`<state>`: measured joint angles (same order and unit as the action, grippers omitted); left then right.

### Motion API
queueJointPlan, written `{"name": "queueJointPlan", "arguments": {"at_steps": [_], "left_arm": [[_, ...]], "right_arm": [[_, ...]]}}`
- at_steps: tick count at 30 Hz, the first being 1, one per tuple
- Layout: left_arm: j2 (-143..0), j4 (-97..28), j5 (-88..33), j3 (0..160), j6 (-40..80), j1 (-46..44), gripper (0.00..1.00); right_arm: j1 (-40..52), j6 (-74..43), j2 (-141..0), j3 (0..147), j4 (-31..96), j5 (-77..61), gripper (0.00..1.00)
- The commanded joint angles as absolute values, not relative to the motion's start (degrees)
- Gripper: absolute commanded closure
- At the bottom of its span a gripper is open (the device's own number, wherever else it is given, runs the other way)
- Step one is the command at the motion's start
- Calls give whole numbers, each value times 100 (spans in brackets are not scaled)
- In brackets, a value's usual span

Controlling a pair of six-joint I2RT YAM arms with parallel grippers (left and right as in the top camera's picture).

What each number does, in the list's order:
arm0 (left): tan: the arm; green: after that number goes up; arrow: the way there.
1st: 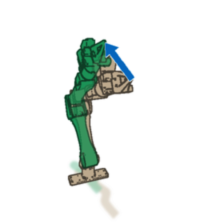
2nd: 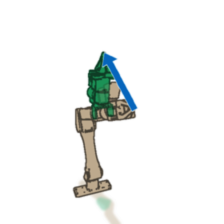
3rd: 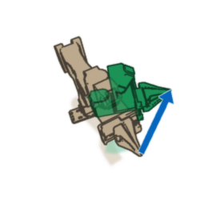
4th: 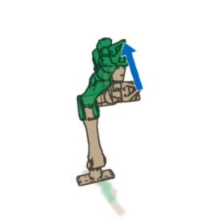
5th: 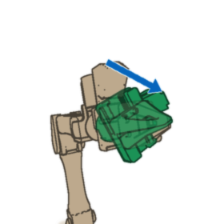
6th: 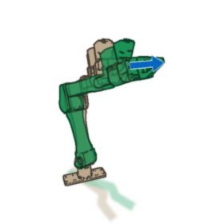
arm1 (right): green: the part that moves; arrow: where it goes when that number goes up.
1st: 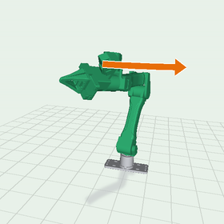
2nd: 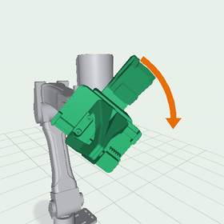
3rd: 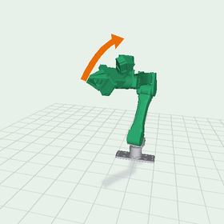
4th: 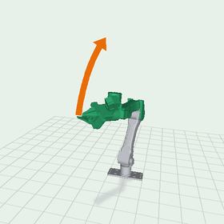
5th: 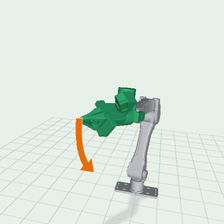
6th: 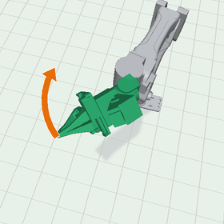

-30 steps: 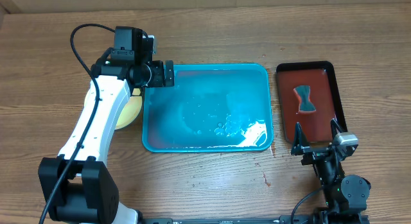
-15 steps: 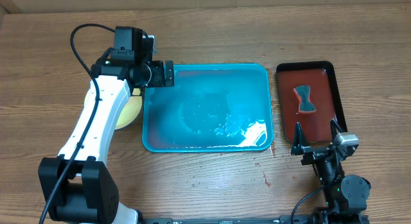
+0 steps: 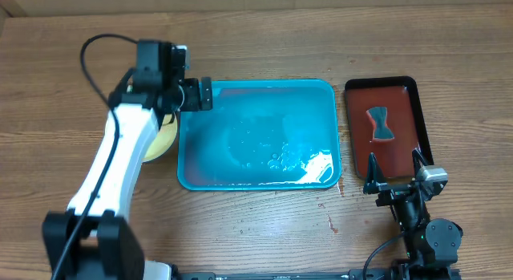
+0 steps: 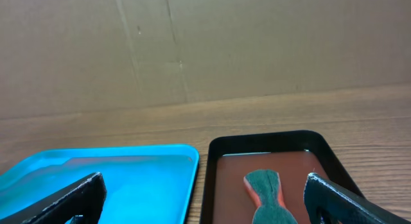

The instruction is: Clean dirty plates on tray and stack at the side

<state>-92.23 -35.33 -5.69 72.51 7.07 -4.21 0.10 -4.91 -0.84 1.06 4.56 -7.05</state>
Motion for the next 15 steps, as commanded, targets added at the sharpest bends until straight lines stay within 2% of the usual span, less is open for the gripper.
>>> {"name": "queueJointPlan", "arguments": {"at_steps": [1, 5, 8, 15], "left_arm": [[-8283, -2644, -427, 6154, 508, -377, 0], [-6973, -1002, -425, 4412, 414, -368, 0], [-5953, -248, -421, 3328, 314, -261, 0], [-3850, 172, -443, 1715, -270, -110, 0]], "right_arm": [[36, -537, -16, 45, 419, -646, 0], [36, -537, -16, 45, 419, -646, 0], [36, -537, -16, 45, 419, -646, 0], [36, -537, -16, 45, 419, -646, 0]]}}
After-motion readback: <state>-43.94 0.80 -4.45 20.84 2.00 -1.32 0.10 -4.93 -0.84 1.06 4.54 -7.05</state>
